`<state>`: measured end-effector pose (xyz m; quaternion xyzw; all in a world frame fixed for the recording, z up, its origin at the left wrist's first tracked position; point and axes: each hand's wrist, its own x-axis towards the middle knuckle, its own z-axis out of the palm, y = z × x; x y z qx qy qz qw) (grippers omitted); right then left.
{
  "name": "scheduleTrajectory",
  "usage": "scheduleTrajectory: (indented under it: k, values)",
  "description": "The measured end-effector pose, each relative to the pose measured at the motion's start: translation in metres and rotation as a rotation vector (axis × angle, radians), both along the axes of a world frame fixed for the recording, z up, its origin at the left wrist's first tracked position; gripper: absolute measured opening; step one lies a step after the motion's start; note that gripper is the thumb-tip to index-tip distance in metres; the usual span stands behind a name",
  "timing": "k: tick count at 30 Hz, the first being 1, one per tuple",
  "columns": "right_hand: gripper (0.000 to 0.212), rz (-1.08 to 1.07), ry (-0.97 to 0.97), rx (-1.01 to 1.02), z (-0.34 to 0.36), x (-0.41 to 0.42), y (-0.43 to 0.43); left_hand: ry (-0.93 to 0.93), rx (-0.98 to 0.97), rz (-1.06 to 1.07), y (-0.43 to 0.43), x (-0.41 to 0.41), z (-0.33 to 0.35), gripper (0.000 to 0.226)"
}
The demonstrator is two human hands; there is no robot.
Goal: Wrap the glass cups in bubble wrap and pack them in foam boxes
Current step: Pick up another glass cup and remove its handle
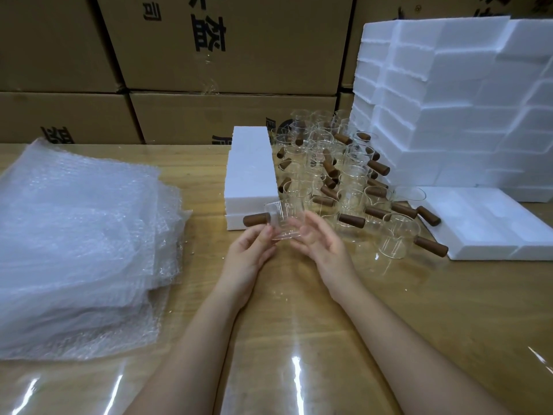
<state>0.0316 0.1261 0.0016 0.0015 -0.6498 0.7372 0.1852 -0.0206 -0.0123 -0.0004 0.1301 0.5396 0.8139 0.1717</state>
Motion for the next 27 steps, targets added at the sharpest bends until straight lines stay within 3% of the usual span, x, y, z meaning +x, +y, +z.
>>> scheduleTrajectory:
  k: [5,9,12,17,27]
  values:
    - [0.049,-0.195,0.127,0.184,-0.001,0.005,-0.003,0.083,-0.026,0.080,0.001,0.003,-0.001,0.034]
    - [0.045,-0.408,0.343,0.717,-0.002,0.007,-0.007,0.169,-0.132,0.032,0.004,0.008,-0.001,0.039]
    - [0.040,-0.430,0.402,0.896,-0.002,0.007,-0.011,0.157,-0.132,0.006,0.002,0.006,-0.002,0.040]
    - [0.034,-0.409,0.345,0.724,-0.002,0.008,-0.009,0.017,-0.019,-0.001,0.001,0.000,0.001,0.040]
    - [0.060,-0.210,0.031,0.548,-0.007,0.004,-0.003,0.003,-0.111,-0.090,0.002,0.001,0.003,0.059]
